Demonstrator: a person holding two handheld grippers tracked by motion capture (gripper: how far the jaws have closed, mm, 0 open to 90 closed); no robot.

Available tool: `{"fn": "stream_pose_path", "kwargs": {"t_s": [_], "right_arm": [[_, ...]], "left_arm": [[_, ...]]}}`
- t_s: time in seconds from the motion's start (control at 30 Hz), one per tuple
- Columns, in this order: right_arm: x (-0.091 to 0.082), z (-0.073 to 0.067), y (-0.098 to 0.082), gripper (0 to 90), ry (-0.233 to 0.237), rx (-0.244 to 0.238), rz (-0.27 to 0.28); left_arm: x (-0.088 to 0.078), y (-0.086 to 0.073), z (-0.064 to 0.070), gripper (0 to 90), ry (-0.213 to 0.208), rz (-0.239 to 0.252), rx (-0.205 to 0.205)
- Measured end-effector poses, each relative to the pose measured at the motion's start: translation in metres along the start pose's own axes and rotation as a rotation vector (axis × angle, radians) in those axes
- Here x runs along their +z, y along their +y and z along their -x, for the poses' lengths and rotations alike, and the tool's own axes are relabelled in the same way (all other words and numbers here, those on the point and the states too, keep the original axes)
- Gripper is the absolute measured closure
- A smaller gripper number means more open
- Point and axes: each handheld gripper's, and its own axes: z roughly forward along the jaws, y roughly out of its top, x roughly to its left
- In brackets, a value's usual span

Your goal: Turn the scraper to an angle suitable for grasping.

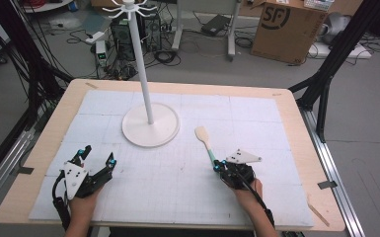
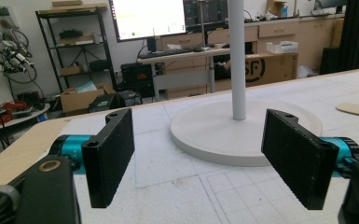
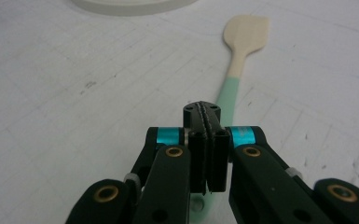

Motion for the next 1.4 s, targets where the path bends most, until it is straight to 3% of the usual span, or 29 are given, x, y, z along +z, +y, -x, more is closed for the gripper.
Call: {"fn": "stream_pose_path", "kwargs": {"t_s": [0.2,0.6,1.07,1.23,1.4], "right_arm": [[-0.005,-0.009,-0.006,90.0,-0.010,-0.002,-0.001],[-0.002,-0.013,-0.011,90.0,-0.010,-0.002,-0.035],[-0.003,-0.008,-0.012,90.0,-0.019,0.018,-0.058],[-0.002,-0.011,-0.012,90.0,-0.002,-0.004,-0.070],[-0.001,-0.010,-0.012,90.0,-0.022,0.011,-0.080]], "left_arm": [[0.000,0.000,0.000,26.0,-0.001,-0.001,0.001],[0.000,0.000,0.000,26.0,-0.002,0.000,-0.002],[0.000,0.000,0.000,26.0,-0.003,0.000,-0.003],[0.000,0.000,-0.001,26.0,-0.004,-0.002,-0.002],[0.000,0.000,-0.001,26.0,-0.004,-0.002,-0.003]]}}
